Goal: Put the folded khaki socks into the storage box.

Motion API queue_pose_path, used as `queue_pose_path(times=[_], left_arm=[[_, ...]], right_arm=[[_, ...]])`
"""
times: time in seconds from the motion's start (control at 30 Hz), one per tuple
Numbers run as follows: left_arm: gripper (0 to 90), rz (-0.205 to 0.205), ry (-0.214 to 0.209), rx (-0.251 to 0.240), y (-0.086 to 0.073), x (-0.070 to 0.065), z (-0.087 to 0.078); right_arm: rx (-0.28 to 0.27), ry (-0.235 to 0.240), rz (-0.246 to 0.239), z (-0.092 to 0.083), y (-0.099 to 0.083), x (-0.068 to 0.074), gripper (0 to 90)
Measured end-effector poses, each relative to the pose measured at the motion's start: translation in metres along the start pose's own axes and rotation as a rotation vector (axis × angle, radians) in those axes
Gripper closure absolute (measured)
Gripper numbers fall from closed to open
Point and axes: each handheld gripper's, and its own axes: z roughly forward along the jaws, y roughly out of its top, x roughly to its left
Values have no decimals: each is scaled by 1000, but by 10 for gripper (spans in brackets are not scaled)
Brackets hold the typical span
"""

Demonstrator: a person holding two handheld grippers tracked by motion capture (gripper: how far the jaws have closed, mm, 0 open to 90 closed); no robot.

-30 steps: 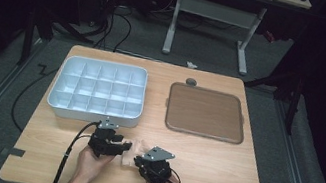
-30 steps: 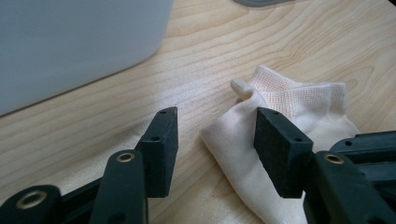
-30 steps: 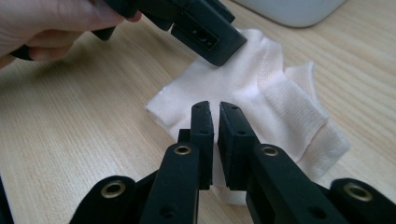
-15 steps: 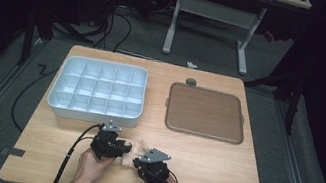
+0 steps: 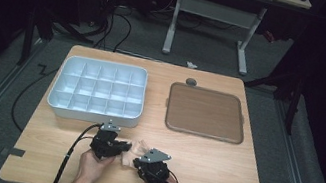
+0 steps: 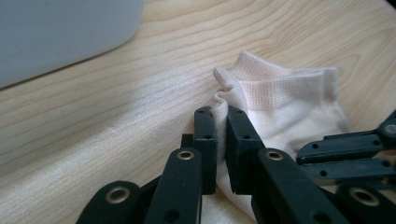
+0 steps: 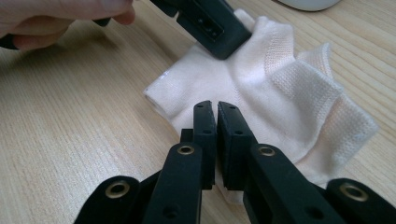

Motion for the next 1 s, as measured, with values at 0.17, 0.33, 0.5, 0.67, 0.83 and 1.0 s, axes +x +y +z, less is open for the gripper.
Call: queue_pose_path(times=[0.17, 0.33, 0.5, 0.67, 0.83, 1.0], left_arm=[[843, -7, -35, -47, 1, -1, -9], [844, -12, -67, -83, 2, -3, -14], [846, 1, -71, -75, 1, -4, -14], [846, 17, -56, -49, 1, -3, -14], [846, 20, -56, -43, 2, -3, -15], [846, 20, -56, -38, 2, -3, -16]], right_arm=[[3, 7, -5, 0, 1, 1, 872], [-1, 16, -13, 2, 1, 6, 876], [8, 35, -24, 2, 3, 6, 874], [-28, 24, 3, -7, 5, -2, 877], [-45, 2, 29, -10, 15, -14, 892], [-28, -5, 43, -2, 20, -18, 895]])
